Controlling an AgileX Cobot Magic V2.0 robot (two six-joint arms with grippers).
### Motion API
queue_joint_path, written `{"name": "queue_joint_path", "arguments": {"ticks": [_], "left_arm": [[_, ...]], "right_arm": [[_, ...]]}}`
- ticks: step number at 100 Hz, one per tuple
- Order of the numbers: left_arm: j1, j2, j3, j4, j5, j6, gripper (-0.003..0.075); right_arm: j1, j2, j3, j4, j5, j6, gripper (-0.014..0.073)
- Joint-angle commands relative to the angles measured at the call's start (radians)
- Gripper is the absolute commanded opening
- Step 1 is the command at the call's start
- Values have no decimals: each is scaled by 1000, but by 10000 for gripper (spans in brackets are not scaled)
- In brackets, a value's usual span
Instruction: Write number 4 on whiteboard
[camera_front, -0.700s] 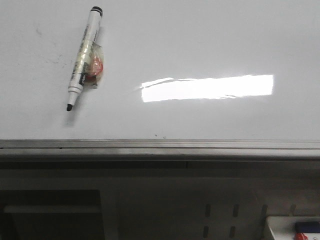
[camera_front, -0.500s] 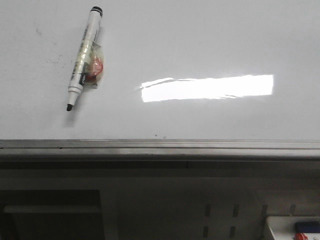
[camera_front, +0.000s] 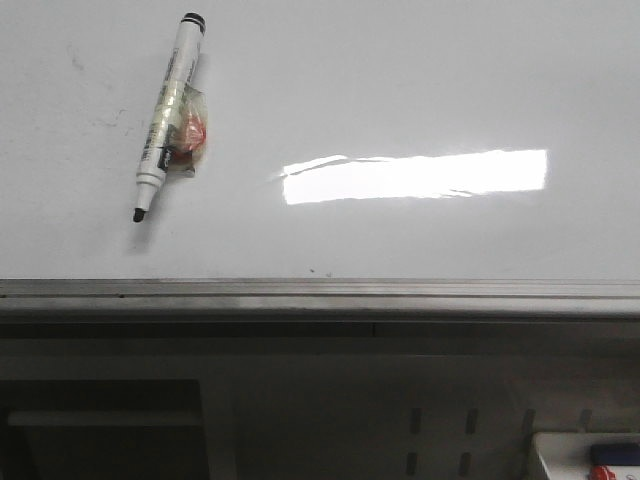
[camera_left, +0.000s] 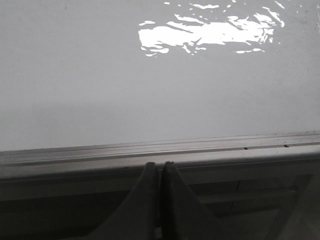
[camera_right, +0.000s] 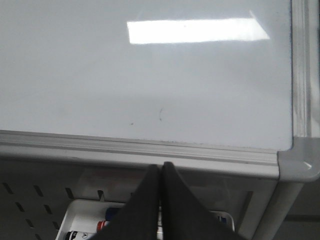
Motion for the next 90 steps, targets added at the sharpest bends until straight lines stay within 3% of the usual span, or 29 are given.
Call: {"name": "queue_joint_path", "arguments": {"ticks": [1, 58, 79, 84, 90], "left_arm": [[0, -25, 34, -18, -37, -6, -20], [0, -25, 34, -18, -37, -6, -20], [0, -25, 34, -43, -48, -5, -20], [0, -25, 34, -115, -85, -5, -20], [0, -25, 34, -311, -146, -5, -20]], "right_arm": [[-5, -14, 24, -15, -23, -2, -45], [-5, -14, 24, -20, -40, -2, -45], [-5, -14, 24, -37, -286, -2, -45], [-5, -14, 24, -37, -338, -2, -45], [-5, -14, 24, -26, -418, 0, -45]]}}
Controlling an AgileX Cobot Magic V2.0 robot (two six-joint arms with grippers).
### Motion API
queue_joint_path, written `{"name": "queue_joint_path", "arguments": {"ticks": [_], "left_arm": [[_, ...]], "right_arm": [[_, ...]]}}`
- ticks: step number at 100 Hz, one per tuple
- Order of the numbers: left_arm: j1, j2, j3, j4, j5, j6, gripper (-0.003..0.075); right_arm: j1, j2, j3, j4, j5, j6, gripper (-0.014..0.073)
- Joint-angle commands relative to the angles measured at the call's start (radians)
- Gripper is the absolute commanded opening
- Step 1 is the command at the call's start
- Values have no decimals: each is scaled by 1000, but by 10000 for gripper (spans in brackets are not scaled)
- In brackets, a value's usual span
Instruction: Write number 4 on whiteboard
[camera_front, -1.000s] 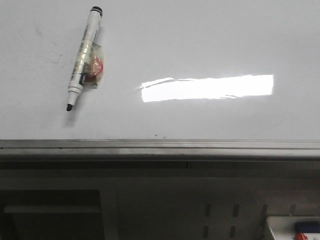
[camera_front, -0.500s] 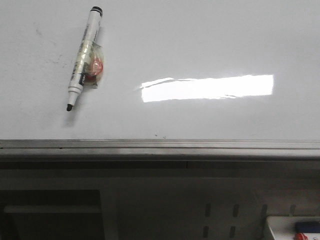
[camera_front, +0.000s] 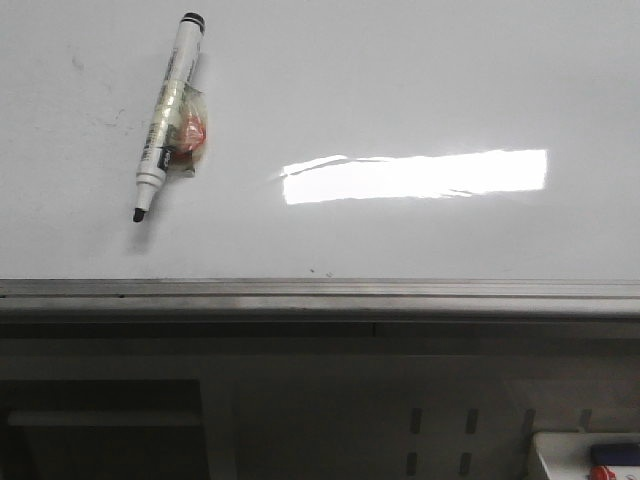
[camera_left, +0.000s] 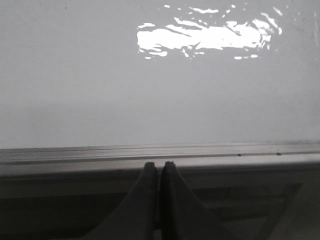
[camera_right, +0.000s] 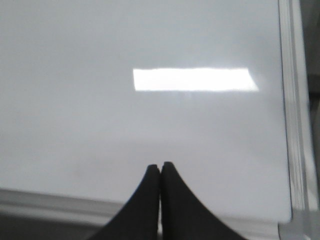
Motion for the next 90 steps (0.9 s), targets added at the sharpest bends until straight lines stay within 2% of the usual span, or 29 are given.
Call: {"name": "queue_joint_path", "arguments": {"ticks": [1, 4, 18, 36, 62, 79, 90], "left_arm": [[0, -25, 34, -237, -132, -5, -20], [0, -25, 34, -361, -149, -3, -20], [0, -25, 34, -542, -259, 0, -20], [0, -25, 32, -760, -268, 0, -20], [0, -25, 28, -784, -278, 0, -20], [0, -25, -14, -773, -307, 18, -20], [0, -4, -92, -607, -235, 121, -17]], "right_arm": [[-5, -14, 24, 6, -208, 2, -45], [-5, -14, 24, 39, -233, 7, -45], [-5, -14, 24, 227, -274, 85, -45], [-5, -14, 11, 307, -231, 85, -45], [-5, -14, -82, 309, -228, 85, -45], [-5, -12, -194, 309, -24, 85, -45], [-5, 11, -256, 307, 89, 34, -42]]}}
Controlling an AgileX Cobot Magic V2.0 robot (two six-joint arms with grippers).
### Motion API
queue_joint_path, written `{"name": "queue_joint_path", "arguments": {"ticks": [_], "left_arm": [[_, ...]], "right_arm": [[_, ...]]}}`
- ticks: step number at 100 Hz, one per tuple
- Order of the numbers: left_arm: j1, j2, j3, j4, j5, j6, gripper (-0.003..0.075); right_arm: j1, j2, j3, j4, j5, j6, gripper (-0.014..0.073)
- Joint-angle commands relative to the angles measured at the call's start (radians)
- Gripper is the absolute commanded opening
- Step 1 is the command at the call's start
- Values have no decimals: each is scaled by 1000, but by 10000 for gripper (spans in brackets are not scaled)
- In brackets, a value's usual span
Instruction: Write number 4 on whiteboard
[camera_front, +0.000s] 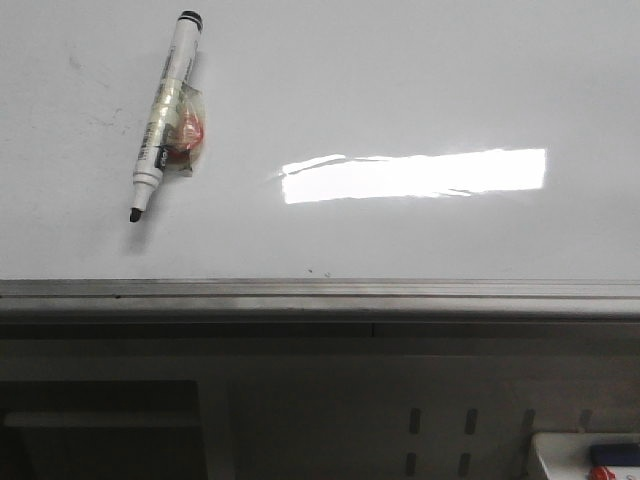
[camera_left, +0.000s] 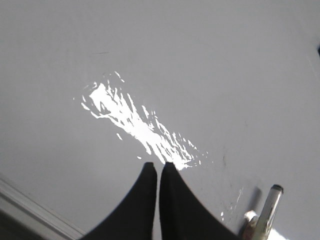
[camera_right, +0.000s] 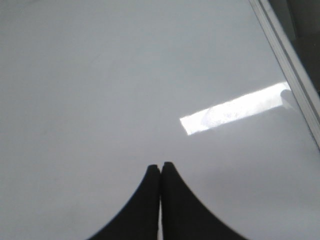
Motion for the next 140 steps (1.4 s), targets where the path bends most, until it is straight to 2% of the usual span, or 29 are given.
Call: {"name": "queue_joint_path", "arguments": {"ticks": [1, 11, 19, 28, 35, 42, 49, 57, 79, 93, 127, 134, 140], "left_arm": [[0, 0, -83, 131, 27, 90, -16], [0, 80, -181, 334, 97, 123, 36], [0, 173, -251, 446, 149, 123, 160], [0, 309, -330, 503, 245, 123, 326], [0, 427, -391, 501, 357, 123, 393], [-20, 539, -449, 481, 442, 155, 384], [-71, 631, -491, 439, 448, 209, 362], [-135, 726, -536, 401, 433, 265, 346], [-328, 974, -662, 379, 389, 264, 346], [-407, 1082, -713, 338, 319, 264, 346], [-437, 1234, -763, 315, 294, 264, 343], [-437, 1256, -763, 316, 301, 264, 308], [-437, 1270, -763, 316, 308, 264, 237]], "right_arm": [[-5, 15, -78, -4, 43, -52, -41], [-5, 60, -133, -4, 146, -198, 18], [-5, 108, -176, -4, 196, -294, 122], [-5, 161, -214, -4, 220, -299, 251], [-5, 207, -240, -4, 228, -299, 313], [-5, 251, -270, -4, 247, -299, 325], [-5, 291, -296, -2, 254, -299, 325], [-5, 326, -317, -2, 252, -299, 325], [6, 353, -335, 8, 245, -299, 325], [7, 353, -335, 15, 249, -299, 325], [7, 353, -335, 38, 251, -299, 323], [7, 353, -335, 38, 251, -299, 323], [7, 353, -344, 38, 251, -302, 323]]}}
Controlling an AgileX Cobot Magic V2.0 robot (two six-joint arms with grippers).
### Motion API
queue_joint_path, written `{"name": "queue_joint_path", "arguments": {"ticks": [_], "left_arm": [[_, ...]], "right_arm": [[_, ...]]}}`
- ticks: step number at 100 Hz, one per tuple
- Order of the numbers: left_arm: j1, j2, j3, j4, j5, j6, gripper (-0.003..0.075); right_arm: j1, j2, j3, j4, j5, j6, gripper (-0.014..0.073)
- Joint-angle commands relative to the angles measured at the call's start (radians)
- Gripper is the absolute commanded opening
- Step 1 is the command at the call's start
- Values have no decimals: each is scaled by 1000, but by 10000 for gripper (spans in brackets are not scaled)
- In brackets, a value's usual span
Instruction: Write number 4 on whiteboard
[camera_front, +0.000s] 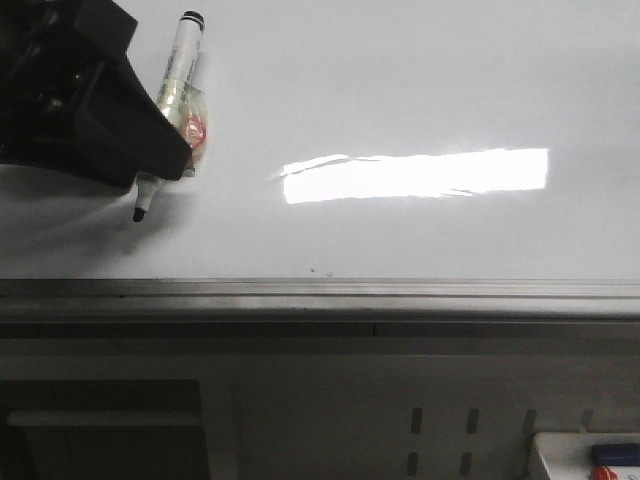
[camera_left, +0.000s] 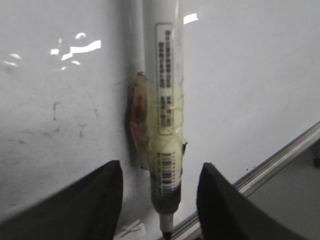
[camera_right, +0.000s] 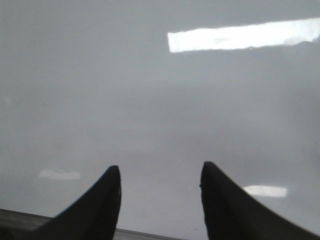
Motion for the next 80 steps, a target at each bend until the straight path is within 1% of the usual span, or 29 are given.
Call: {"name": "queue_joint_path", "arguments": {"ticks": [1, 6, 8, 12, 13, 15, 25, 28, 30, 36, 42, 48, 49, 53, 62, 72, 80], "left_arm": [[-6, 7, -30, -21, -37, 2, 227], [-6, 14, -30, -20, -32, 2, 134], [-6, 17, -30, -20, -30, 2, 109], [-6, 16, -30, -20, -27, 2, 18], [-6, 16, -30, -20, -27, 2, 18], [-6, 16, -30, -20, -27, 4, -20], [-6, 12, -32, -18, -18, 7, -20], [-6, 10, -35, -18, -10, 14, -20], [-6, 5, -42, -18, 2, 23, -20], [-6, -9, -64, -18, 61, 89, -20], [-15, -39, -93, -16, 144, 211, -20], [-34, -70, -120, -5, 220, 344, -20], [-36, -74, -120, -3, 220, 344, -20], [-52, -100, -136, 16, 258, 427, -20], [-94, -158, -152, 79, 274, 535, -20], [-139, -210, -155, 164, 274, 622, -20], [-167, -242, -155, 225, 274, 626, -20]], "right_arm": [[1, 16, -43, 8, -63, -15, 323], [1, 18, -60, 14, -48, -60, 323], [1, 18, -69, 22, -38, -91, 323], [6, 20, -90, 51, -25, -155, 323], [6, 22, -94, 57, -20, -166, 323], [13, 24, -107, 78, -11, -197, 323], [50, 63, -178, 197, 51, -343, 323], [69, 83, -204, 259, 83, -398, 323], [81, 97, -214, 278, 104, -418, 323], [118, 145, -253, 358, 163, -500, 323], [162, 191, -284, 420, 205, -572, 323], [209, 246, -305, 449, 230, -630, 324], [222, 252, -310, 452, 232, -643, 324], [257, 289, -322, 453, 239, -674, 326], [354, 372, -350, 453, 236, -718, 342], [464, 469, -381, 453, 227, -718, 377], [537, 550, -417, 450, 202, -718, 412]]}}
